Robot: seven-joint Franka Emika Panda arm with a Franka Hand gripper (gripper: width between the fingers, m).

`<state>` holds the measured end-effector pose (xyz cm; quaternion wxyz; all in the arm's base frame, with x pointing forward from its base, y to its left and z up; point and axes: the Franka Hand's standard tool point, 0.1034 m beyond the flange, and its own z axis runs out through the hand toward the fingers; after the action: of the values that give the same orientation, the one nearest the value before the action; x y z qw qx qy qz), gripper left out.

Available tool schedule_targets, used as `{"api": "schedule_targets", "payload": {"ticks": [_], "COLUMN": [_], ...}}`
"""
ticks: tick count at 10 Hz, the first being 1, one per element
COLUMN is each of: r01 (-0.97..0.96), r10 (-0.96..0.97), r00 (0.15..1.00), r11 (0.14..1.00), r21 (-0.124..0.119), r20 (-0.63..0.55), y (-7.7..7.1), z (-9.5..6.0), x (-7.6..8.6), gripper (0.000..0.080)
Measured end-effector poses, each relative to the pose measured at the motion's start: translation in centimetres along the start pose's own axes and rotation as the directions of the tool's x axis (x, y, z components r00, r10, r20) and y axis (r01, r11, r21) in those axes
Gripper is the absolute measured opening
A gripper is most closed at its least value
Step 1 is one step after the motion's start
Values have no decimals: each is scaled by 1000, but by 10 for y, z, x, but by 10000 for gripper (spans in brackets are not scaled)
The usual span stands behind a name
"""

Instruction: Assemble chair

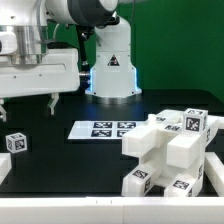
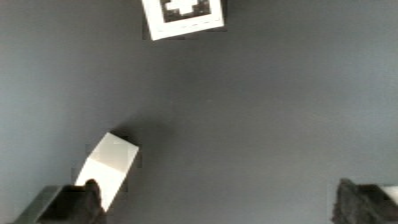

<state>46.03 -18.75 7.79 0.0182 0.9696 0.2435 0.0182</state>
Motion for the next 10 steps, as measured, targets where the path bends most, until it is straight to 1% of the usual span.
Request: {"api": "schedule_targets", "payload": {"ticks": [1,2,3,4,10], "r01": [16,0,-14,-26,-26], "r10": [-16,-1,12,23,24], "r00": [1000,998,997,996,996], "r11": [1000,1000,1000,999,999], "r21": [10,21,27,29,29], "r20": [26,58,78,85,86], "y": [4,8,9,9,9], "z": [12,27,35,38,38], "x": [-15,-31,-38,-41,-41], "gripper": [648,648,648,648,648]}}
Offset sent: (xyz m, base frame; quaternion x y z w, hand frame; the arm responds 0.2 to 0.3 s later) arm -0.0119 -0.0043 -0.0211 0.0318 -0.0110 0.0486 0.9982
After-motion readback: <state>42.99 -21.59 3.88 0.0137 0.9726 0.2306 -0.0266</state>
